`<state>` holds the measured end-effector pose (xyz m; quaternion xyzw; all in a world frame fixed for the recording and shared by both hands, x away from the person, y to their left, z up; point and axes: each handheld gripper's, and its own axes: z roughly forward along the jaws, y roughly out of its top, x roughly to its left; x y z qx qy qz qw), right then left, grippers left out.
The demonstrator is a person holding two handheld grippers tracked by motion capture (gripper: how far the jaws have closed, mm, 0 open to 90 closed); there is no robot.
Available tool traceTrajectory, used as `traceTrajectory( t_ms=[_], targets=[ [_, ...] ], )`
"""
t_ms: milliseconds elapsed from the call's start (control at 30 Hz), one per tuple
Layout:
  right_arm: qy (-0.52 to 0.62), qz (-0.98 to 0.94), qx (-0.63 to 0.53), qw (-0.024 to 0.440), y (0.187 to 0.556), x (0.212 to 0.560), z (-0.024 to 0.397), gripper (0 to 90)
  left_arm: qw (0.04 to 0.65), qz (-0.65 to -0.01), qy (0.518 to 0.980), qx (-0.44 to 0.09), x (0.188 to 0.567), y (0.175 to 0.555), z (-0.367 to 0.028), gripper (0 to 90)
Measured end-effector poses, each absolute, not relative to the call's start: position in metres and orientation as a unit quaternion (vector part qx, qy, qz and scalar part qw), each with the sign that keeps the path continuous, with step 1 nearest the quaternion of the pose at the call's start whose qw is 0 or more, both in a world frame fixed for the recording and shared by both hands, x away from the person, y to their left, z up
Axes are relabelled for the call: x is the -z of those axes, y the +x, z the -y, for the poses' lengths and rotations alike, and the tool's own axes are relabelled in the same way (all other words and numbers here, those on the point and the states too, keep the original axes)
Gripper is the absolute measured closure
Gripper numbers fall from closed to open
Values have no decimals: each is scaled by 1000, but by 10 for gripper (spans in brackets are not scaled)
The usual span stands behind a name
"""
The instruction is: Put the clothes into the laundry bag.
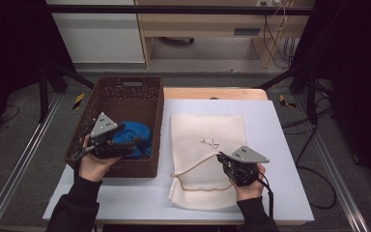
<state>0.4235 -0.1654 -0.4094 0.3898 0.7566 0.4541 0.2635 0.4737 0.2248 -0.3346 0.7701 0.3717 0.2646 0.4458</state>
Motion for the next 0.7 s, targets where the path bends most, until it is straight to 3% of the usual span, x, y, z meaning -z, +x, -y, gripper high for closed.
traceTrajectory(
  t_ms=[467,700],
  targets=[
    [392,-758,-452,260,424,410,165,881,383,-397,783,-287,361,537,-243,223],
    [390,-760,-450,260,424,411,165,881,335,-404,813,-253,385,552,-243,163]
  ],
)
